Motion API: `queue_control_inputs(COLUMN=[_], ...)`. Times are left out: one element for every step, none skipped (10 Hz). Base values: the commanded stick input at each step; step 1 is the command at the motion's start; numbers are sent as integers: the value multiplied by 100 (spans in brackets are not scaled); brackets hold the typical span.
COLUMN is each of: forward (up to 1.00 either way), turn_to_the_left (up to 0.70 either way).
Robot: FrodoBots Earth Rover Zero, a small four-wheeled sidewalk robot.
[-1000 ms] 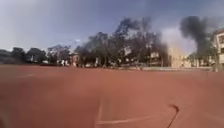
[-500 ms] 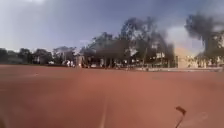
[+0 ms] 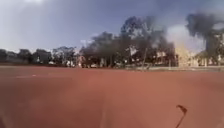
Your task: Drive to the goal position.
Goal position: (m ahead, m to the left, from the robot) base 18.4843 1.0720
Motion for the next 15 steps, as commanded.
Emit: queue_control_inputs(forward=[70, 70, 70, 70, 70, 70, 70, 70, 70, 70, 70, 70, 70, 70, 70], turn_to_the_left=[0, 0, 0, 0, 0, 0, 0, 0, 0, 0, 0, 0, 0, 0, 0])
